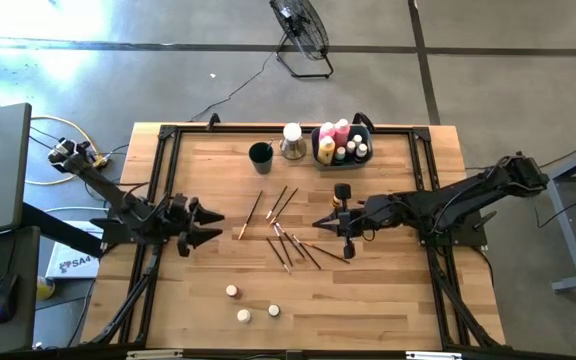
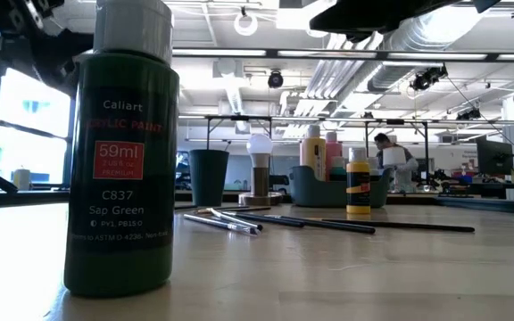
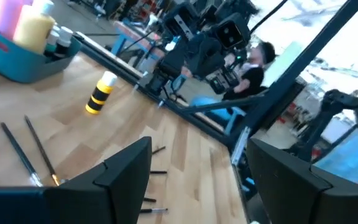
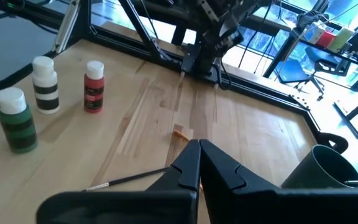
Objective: Pick & Place Paint Supplies
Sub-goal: Put the gold paintbrush into the blue cup
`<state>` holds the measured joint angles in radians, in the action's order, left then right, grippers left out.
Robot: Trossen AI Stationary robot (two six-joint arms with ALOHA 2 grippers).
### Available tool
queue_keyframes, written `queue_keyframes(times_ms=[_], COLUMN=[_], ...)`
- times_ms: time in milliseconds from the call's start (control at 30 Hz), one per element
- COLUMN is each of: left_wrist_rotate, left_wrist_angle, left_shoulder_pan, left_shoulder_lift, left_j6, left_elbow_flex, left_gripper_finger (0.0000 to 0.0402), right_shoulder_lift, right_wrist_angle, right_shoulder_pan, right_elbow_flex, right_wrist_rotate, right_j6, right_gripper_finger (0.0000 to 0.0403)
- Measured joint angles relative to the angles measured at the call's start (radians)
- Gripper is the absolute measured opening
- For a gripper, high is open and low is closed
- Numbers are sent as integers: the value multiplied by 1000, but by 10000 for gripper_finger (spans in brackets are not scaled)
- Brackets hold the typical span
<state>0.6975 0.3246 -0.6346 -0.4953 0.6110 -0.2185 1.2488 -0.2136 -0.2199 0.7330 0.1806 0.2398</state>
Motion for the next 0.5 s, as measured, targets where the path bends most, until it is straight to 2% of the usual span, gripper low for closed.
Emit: queue_keyframes(times_ms=[233,367,500], left_wrist_rotate=[97,134,129], left_wrist_angle=[-382,-580,-823], left_shoulder_pan=[0,1,60], left_shoulder_lift=[-84,-204,-344], left_j6=[3,12,112], left_elbow_flex=[-271,-436,-598], left_gripper_finger=[245,236,234], right_shoulder_lift=[0,0,0], right_wrist_angle=[20,24,24], right_shoulder_pan=[0,0,0], right_elbow_flex=[0,0,0], right_wrist_rotate=[0,0,0], right_j6=[-1,-2,-2], right_gripper_finger=[2,2,2])
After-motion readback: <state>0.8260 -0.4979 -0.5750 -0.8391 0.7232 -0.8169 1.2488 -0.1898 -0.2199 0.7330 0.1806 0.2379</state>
